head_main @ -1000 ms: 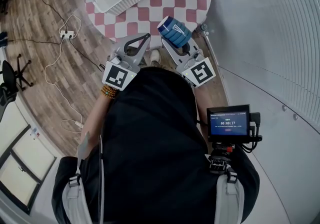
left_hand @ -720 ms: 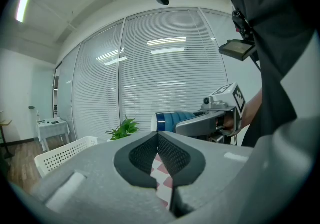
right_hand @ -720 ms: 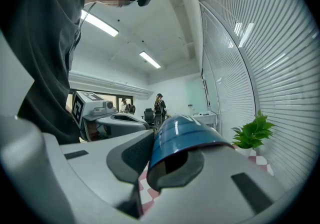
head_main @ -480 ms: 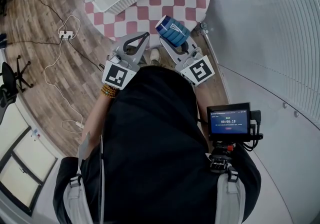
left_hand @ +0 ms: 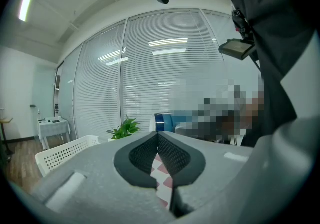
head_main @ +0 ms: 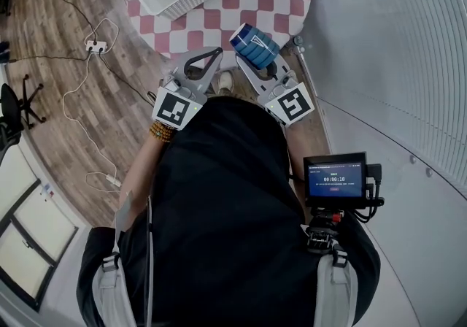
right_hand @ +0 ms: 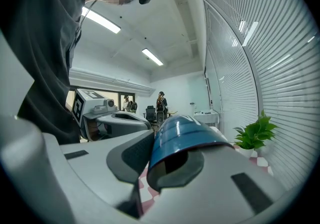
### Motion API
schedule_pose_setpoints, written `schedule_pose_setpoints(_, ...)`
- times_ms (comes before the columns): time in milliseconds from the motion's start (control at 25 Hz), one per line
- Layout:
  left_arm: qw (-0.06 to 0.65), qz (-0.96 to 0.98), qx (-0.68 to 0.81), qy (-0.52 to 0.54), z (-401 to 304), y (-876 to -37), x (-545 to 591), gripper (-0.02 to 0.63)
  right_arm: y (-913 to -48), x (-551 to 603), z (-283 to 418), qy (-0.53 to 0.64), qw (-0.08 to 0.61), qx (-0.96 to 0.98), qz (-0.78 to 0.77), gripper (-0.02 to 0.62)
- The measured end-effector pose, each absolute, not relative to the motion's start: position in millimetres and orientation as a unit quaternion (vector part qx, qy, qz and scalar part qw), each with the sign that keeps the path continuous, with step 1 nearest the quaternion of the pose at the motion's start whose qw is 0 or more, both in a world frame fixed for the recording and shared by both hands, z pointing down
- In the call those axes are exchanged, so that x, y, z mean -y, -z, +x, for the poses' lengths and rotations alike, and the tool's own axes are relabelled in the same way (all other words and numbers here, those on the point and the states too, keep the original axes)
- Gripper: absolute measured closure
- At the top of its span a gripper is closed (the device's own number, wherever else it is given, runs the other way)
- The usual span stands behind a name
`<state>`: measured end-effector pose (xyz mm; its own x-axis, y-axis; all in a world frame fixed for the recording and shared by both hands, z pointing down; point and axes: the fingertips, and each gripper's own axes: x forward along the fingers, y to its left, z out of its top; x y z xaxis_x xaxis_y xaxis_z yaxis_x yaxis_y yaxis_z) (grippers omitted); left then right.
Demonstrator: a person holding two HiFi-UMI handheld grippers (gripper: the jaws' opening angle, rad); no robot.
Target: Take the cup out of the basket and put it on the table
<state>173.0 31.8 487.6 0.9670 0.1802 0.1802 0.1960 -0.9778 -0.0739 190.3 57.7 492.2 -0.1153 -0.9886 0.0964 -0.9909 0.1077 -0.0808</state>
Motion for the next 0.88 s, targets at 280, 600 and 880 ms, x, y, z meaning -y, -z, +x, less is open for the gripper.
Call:
schedule_pose_setpoints(280, 0.051, -0.991, 0.094, 0.082, 173, -486, -30, 0.601, -493, -56, 188, -0.065, 0.017, 0.747, 0.661, 0.554)
schedule_pose_setpoints(600, 0.044, -0.992, 0.084, 0.086, 183, -498, -8, 0.600, -508, -33, 198, -0.064, 0.028, 0.752, 0.656, 0.554)
schedule_pose_setpoints(880, 0.037, -0.994, 0.054, 0.087, 169, -490, -2, 0.600, -507, -25, 189, -0.074, 0.043, 0.773, 0.629, 0.554)
